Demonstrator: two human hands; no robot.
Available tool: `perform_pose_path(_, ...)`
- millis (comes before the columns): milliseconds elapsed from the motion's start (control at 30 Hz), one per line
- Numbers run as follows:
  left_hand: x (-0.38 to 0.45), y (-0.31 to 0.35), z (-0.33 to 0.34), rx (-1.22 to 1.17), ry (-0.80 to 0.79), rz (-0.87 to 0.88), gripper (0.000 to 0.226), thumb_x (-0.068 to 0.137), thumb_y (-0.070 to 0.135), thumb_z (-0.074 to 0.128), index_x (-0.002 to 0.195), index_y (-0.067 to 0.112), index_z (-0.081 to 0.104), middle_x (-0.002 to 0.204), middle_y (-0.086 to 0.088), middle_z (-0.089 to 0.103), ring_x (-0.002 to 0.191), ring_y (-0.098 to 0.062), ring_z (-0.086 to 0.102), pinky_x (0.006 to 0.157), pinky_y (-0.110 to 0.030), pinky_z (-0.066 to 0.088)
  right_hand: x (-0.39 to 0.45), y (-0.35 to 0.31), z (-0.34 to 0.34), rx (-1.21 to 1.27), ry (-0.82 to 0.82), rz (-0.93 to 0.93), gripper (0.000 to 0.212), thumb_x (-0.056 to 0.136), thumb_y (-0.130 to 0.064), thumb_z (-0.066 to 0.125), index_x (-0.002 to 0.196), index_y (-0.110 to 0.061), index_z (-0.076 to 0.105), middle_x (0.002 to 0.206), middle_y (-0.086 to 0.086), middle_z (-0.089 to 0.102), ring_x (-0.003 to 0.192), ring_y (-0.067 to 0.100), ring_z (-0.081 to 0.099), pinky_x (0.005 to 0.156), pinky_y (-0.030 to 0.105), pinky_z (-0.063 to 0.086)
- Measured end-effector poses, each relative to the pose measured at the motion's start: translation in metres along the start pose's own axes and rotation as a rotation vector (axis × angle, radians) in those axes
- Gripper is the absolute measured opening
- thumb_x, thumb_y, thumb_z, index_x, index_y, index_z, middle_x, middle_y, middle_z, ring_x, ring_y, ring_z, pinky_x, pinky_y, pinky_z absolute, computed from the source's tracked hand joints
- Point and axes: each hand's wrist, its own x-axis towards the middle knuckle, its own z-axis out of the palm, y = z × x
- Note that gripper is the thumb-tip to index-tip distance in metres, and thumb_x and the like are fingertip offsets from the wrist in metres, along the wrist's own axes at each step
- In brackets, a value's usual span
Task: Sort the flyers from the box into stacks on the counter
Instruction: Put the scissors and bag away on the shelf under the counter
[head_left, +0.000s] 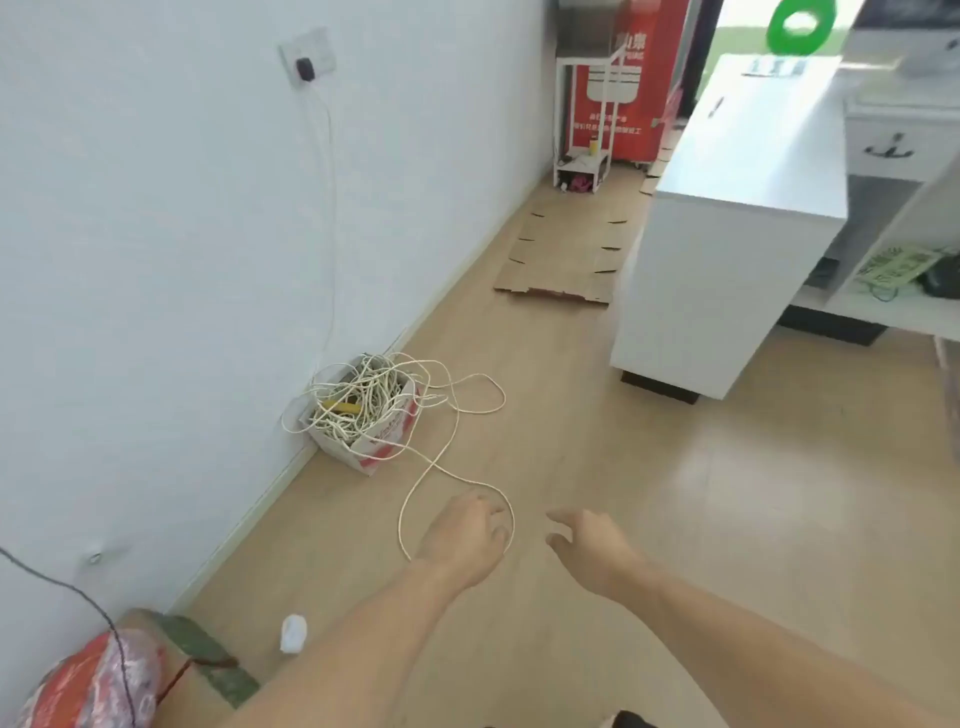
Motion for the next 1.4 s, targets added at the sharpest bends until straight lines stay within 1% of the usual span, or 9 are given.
perform_pose_path(133, 0.044, 0.088, 0.02, 0.047, -0.081, 0.087, 0.042, 0.099, 0.031, 0.055, 0.14, 0.022, 0.059, 0.146, 0.001, 0.055, 0.137, -0.02, 0.048, 0.108, -0.028, 0.036, -0.012, 0.078, -0.046, 0.072, 0.064, 0.104, 0.046, 0.104, -0.034, 0.05, 0.148, -0.023, 0.051, 0.15, 0.0, 0.054, 0.14, 0.023, 0.047, 0.11, 0.03, 0.04)
perform_pose_path(267, 0.085, 0.182, 0.046, 0.087, -0.2, 0.22, 0.042, 0.101, 0.033, 0.055, 0.141, 0.02, 0.058, 0.152, -0.002, 0.046, 0.142, -0.021, 0.042, 0.115, -0.032, 0.034, -0.029, 0.149, -0.085, 0.205, 0.129, 0.227, 0.046, 0.103, -0.036, 0.05, 0.147, -0.024, 0.052, 0.152, 0.002, 0.052, 0.141, 0.022, 0.046, 0.114, 0.033, 0.038)
perform_pose_path(333, 0.106, 0.221, 0.06, 0.122, -0.232, 0.291, 0.041, 0.101, 0.033, 0.054, 0.14, 0.02, 0.059, 0.155, -0.003, 0.043, 0.143, -0.022, 0.04, 0.116, -0.033, 0.033, -0.036, 0.182, -0.098, 0.283, 0.157, 0.295, 0.045, 0.104, -0.036, 0.049, 0.147, -0.023, 0.053, 0.156, 0.001, 0.047, 0.144, 0.021, 0.042, 0.116, 0.03, 0.033)
perform_pose_path(667, 0.227, 0.366, 0.119, 0.25, -0.435, 0.546, 0.043, 0.103, 0.036, 0.051, 0.142, 0.021, 0.056, 0.155, -0.004, 0.043, 0.141, -0.024, 0.042, 0.114, -0.033, 0.035, -0.024, 0.318, -0.161, 0.495, 0.322, 0.527, 0.039, 0.106, -0.029, 0.045, 0.142, -0.021, 0.059, 0.152, 0.001, 0.051, 0.143, 0.016, 0.043, 0.112, 0.021, 0.029)
perform_pose_path(833, 0.32, 0.435, 0.134, 0.29, -0.489, 0.645, 0.043, 0.105, 0.034, 0.047, 0.144, 0.019, 0.054, 0.155, -0.006, 0.043, 0.142, -0.025, 0.041, 0.114, -0.033, 0.034, 0.01, 0.386, -0.224, 0.503, 0.359, 0.654, 0.041, 0.106, -0.027, 0.044, 0.144, -0.02, 0.057, 0.152, 0.0, 0.051, 0.143, 0.016, 0.042, 0.111, 0.02, 0.028)
perform_pose_path(967, 0.388, 0.499, 0.14, 0.367, -0.513, 0.725, 0.04, 0.107, 0.029, 0.04, 0.141, 0.015, 0.055, 0.147, -0.008, 0.049, 0.135, -0.03, 0.045, 0.108, -0.038, 0.04, 0.031, 0.44, -0.276, 0.538, 0.426, 0.745, 0.041, 0.107, -0.029, 0.043, 0.144, -0.021, 0.056, 0.151, -0.003, 0.052, 0.143, 0.014, 0.043, 0.109, 0.018, 0.028)
perform_pose_path(1167, 0.448, 0.622, 0.165, 0.423, -0.537, 0.845, 0.036, 0.109, 0.023, 0.036, 0.126, 0.009, 0.064, 0.132, -0.013, 0.058, 0.123, -0.035, 0.052, 0.096, -0.038, 0.044, 0.035, 0.528, -0.334, 0.639, 0.511, 0.862, 0.041, 0.105, -0.03, 0.045, 0.143, -0.024, 0.057, 0.151, -0.003, 0.052, 0.142, 0.016, 0.044, 0.114, 0.025, 0.031)
perform_pose_path(1267, 0.471, 0.69, 0.189, 0.442, -0.541, 0.88, 0.036, 0.108, 0.024, 0.037, 0.128, 0.01, 0.063, 0.133, -0.014, 0.058, 0.123, -0.034, 0.052, 0.096, -0.037, 0.043, 0.034, 0.584, -0.364, 0.659, 0.539, 0.879, 0.042, 0.104, -0.03, 0.047, 0.144, -0.024, 0.056, 0.151, -0.004, 0.052, 0.141, 0.016, 0.045, 0.113, 0.025, 0.033)
perform_pose_path(1400, 0.495, 0.783, 0.221, 0.418, -0.515, 0.875, 0.036, 0.108, 0.025, 0.037, 0.129, 0.011, 0.063, 0.134, -0.011, 0.058, 0.125, -0.034, 0.053, 0.096, -0.036, 0.043, 0.026, 0.669, -0.413, 0.632, 0.57, 0.833, 0.043, 0.104, -0.028, 0.047, 0.146, -0.02, 0.054, 0.153, -0.001, 0.05, 0.144, 0.014, 0.041, 0.114, 0.021, 0.028)
